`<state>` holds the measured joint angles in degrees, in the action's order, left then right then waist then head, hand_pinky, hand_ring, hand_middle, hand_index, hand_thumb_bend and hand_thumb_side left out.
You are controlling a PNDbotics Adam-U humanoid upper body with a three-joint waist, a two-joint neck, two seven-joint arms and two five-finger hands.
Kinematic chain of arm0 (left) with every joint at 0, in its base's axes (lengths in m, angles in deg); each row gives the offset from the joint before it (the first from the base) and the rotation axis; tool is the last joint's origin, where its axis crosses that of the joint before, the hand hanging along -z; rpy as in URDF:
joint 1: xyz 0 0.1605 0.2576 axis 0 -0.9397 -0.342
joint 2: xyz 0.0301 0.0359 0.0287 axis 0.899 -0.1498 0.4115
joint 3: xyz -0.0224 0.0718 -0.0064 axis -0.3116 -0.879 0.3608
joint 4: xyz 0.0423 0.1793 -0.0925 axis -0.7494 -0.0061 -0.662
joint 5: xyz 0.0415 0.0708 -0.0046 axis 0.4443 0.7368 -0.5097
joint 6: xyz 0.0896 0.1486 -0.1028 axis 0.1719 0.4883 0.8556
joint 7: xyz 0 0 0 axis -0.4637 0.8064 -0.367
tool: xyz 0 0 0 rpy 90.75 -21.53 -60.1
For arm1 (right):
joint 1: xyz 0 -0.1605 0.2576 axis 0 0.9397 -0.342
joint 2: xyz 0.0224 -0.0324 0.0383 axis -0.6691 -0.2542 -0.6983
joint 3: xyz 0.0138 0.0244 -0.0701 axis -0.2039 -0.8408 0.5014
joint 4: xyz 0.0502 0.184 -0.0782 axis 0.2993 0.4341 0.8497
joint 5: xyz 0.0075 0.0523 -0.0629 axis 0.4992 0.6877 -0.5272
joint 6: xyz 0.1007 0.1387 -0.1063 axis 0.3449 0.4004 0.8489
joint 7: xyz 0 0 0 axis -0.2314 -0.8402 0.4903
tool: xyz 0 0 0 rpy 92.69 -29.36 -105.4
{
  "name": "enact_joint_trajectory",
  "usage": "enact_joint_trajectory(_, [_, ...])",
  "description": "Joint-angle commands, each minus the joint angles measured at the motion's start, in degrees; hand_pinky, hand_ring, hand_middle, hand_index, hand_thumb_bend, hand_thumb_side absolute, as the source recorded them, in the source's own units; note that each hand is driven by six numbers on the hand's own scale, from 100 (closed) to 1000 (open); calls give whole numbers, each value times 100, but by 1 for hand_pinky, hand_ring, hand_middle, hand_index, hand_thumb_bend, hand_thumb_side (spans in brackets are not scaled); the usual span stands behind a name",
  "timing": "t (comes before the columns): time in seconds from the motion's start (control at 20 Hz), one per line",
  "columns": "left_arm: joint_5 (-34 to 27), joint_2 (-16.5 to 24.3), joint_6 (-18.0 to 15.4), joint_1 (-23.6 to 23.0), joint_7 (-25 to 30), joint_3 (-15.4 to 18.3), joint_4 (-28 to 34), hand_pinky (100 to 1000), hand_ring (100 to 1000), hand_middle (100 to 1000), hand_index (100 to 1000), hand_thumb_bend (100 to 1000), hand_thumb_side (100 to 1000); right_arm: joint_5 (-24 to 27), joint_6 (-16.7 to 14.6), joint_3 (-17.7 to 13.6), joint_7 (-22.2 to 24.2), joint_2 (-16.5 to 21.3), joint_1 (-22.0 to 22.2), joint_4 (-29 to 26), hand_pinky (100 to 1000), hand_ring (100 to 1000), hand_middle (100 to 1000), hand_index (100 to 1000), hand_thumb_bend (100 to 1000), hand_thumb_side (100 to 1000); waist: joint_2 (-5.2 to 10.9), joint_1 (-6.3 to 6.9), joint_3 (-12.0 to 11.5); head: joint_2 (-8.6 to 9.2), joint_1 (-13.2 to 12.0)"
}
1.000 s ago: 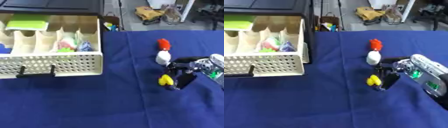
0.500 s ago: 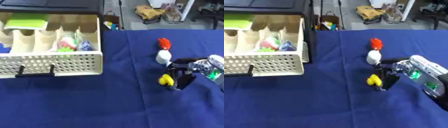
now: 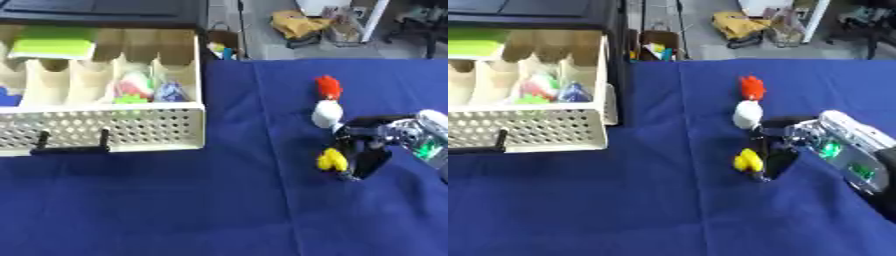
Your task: Pick up objects from table and place into drawer.
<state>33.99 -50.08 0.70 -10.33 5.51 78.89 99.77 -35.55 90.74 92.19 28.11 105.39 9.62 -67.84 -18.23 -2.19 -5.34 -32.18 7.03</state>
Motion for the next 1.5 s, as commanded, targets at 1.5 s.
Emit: enact_joint_trajectory(1.5, [24,88,25,47,39,5,75,377,561,619,819,254,982,117,14,-157,-912,258,-158,-191,371,551,412,457,250,330,169,-46,34,54,39])
